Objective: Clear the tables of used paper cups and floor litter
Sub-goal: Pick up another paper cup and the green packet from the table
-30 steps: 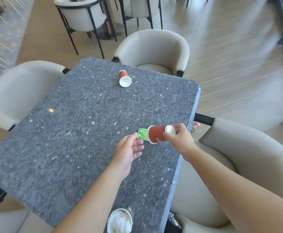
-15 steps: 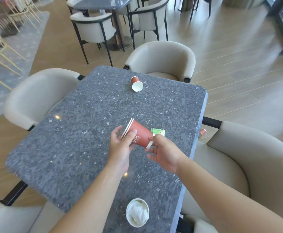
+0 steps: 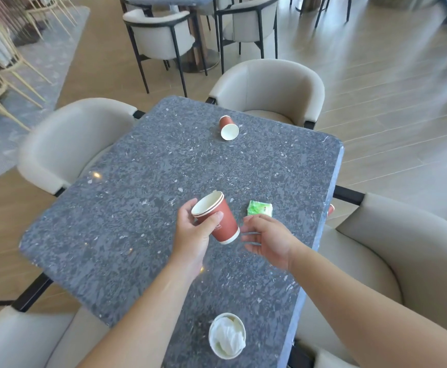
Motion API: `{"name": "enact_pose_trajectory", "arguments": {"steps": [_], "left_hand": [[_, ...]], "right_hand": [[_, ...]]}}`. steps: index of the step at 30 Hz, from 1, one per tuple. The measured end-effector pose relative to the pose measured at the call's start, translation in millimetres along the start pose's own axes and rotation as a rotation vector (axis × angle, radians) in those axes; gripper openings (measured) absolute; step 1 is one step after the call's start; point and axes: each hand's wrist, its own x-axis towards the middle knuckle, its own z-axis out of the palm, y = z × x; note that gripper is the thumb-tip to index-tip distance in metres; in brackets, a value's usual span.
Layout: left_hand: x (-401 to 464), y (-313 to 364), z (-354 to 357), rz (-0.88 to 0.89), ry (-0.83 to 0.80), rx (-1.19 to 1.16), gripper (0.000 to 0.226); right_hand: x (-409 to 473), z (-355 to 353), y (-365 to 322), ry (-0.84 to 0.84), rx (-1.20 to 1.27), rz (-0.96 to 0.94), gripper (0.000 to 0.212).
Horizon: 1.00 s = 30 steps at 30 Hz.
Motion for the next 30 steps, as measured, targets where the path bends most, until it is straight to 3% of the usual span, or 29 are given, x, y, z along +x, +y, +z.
{"name": "enact_pose_trajectory", "arguments": {"steps": [4,9,13,18,24,30], "left_hand": [[11.9,-7.3,2.2,-0.023,0.002,0.053,0.075],[23.3,-19.2,4.1,-0.053,-0.013,0.133,0.077],[30.0,-28.3,4.4,-0.092,-0.014,0.194,0.072],[31.3,-38.8,1.8,-0.128,-0.017,0.215,0.074],[29.5,-46.8,-4.5,-0.158,-0.011,0.226,0.075],[20.8,-52.6,-9.0,-0.155,0.003,0.221,0.079]], "right_hand": [[26.6,-21.6,-8.6,0.206,-0.182,-0.025,0.008],[63.4,-51.3,-13.4,0.401,-0.808,-0.128,0.030],[96.4,-66.6,-12.7,0.378,-1.190,-0.192,0.052],[124.5,-72.6,-5.6,0.272,-1.446,-0.170,0.053],[124.3,-75.3,8.8,0.192,-1.638,-0.158,0.043],[103.7,-82.1,23.5,0.164,-1.669,-0.170,0.042]]}}
